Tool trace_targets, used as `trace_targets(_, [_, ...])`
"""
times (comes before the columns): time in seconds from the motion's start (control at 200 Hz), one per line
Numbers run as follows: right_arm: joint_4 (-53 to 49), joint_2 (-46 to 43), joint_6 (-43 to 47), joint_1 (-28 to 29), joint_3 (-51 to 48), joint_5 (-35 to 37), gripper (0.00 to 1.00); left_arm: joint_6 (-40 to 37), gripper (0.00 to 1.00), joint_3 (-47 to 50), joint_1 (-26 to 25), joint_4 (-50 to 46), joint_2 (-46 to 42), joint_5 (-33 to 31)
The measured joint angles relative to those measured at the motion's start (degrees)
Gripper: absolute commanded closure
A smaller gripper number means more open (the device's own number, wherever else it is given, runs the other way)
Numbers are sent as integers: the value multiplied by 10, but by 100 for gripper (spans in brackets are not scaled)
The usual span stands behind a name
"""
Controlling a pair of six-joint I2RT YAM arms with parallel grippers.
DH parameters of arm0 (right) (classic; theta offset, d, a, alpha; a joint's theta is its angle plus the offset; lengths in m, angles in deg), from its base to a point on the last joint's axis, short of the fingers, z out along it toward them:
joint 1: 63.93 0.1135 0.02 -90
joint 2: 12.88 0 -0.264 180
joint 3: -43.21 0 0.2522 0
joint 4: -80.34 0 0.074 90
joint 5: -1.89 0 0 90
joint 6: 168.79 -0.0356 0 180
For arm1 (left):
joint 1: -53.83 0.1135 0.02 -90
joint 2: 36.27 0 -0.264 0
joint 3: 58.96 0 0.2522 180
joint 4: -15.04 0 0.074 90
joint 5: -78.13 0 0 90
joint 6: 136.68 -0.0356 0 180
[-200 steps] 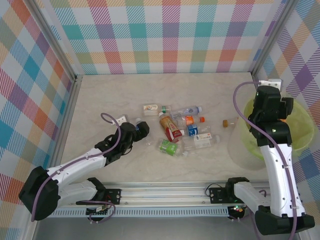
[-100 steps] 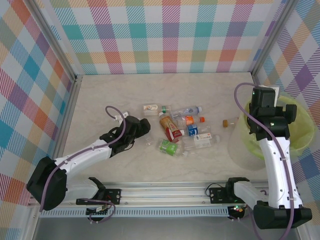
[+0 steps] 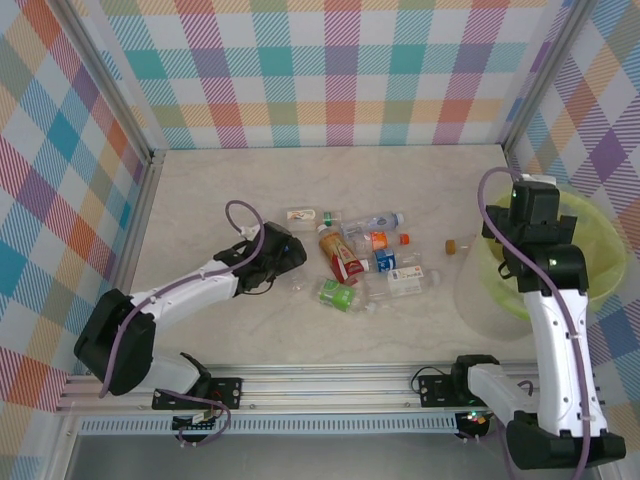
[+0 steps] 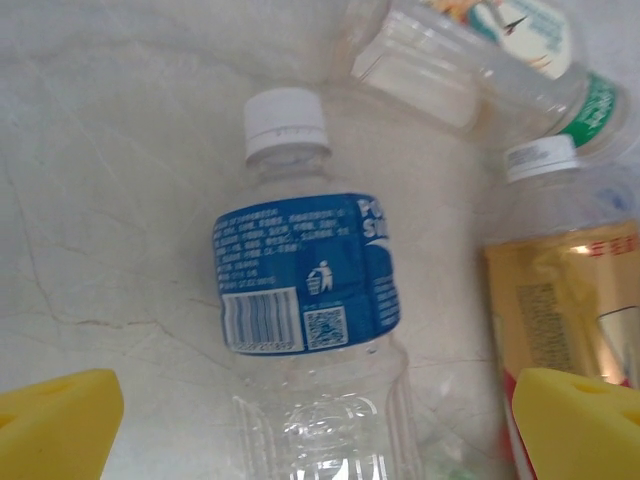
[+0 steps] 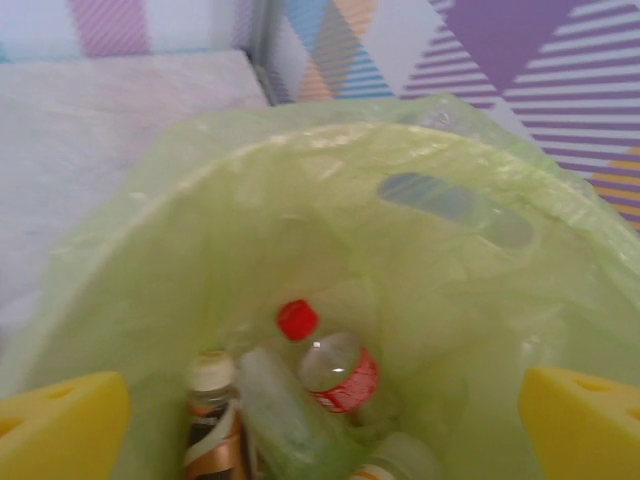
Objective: Put the plastic bottles in the bin
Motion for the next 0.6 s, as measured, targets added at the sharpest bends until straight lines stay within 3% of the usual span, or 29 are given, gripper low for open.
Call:
trace_targets(0.25, [48, -80, -12, 1, -1, -190, 0, 1, 1, -19, -2, -24, 68, 28])
trace_targets(0.45, [71, -72, -12, 1, -16, -303, 0, 1, 2, -19, -5, -15, 108, 44])
trace_targets(0.6, [85, -64, -16, 1, -30, -386, 0, -11, 9, -20, -5, 7, 123, 63])
